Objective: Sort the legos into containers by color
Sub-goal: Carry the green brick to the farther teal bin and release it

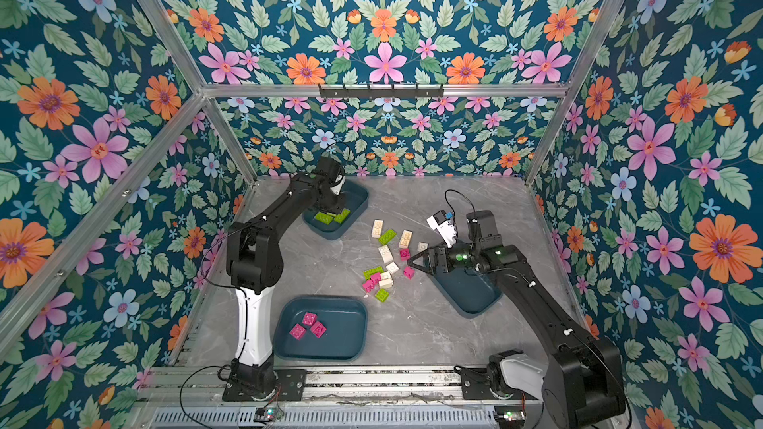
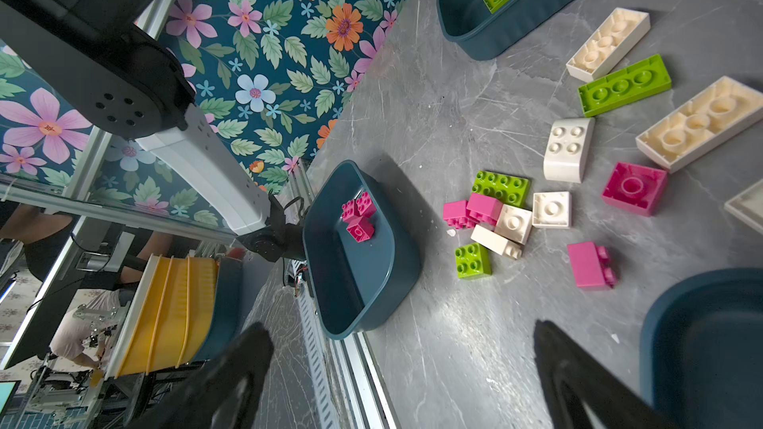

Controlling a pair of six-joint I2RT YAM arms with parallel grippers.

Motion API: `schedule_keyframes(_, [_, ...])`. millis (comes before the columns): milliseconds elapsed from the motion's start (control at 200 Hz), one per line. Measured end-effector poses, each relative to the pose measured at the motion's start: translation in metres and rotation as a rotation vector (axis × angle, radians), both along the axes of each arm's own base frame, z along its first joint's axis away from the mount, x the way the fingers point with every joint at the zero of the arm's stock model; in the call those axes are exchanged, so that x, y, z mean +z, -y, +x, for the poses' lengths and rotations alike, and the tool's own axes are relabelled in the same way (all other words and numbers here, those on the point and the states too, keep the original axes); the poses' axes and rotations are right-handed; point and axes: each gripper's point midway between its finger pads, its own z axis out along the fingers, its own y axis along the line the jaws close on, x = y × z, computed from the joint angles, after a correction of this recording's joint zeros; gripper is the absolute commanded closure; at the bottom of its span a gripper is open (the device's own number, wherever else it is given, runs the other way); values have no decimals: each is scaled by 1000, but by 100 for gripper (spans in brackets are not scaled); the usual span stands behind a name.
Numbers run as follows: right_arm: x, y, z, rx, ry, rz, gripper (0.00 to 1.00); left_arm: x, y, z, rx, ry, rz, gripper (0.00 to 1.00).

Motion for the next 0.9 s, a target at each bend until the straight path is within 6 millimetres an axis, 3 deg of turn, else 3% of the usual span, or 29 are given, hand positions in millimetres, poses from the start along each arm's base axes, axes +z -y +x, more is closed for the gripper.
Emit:
schedule_keyframes(265, [2,0,2,-1,0,-1,1,-31,-8,-17,-69,-121,22,70])
schedule_keyframes(495, [1,-1,4,-1,-11,-4,1,-42,-9,-31,-81,-167,20,50])
schedule_keyframes(610, [1,-1,4,-1,-12,-4,1,-35,-11,-30,-77,-153,17,42])
schedule_keyframes(900, [2,-1,3,-2,-13,-5,1,8,1,-22,-60,-70,-52,39])
